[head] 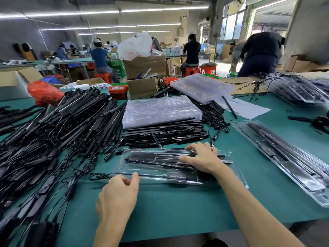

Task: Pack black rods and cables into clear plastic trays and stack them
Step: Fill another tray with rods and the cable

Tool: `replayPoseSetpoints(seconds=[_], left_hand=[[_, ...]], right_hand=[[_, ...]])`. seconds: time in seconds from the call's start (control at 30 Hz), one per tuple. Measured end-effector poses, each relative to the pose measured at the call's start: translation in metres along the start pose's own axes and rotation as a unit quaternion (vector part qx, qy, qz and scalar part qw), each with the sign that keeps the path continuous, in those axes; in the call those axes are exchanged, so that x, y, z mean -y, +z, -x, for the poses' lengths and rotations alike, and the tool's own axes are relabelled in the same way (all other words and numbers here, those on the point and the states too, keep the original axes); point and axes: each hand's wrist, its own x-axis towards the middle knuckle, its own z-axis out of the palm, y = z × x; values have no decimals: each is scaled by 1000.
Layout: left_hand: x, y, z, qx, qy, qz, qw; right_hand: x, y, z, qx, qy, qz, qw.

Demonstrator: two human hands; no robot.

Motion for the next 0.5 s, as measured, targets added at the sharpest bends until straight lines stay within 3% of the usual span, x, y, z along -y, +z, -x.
replayPoseSetpoints(seconds=[0.07, 0.1, 0.2, 0.27, 0.33, 0.4, 0.5], left_hand=[[-4, 4, 3, 36, -20, 166, 985], [-9, 6, 5, 56, -44, 263, 962], [-25, 14, 12, 98, -128, 500, 851], [-34, 19, 18, 90, -159, 604, 776], [-41, 22, 23, 72, -165, 663, 726], [-47, 27, 28, 71, -149, 665, 728], [-57, 38, 33, 124, -123, 608, 774]], right_hand=[[1, -1, 0, -4, 1, -11, 1000], [2, -2, 0, -6, 3, -19, 1000], [4, -5, 1, -13, 9, -36, 999], [4, -7, 2, -23, 10, -52, 998], [4, -9, 3, -30, 12, -74, 997], [4, -9, 3, -36, 14, -87, 995], [5, -6, 4, -60, 13, -92, 994]])
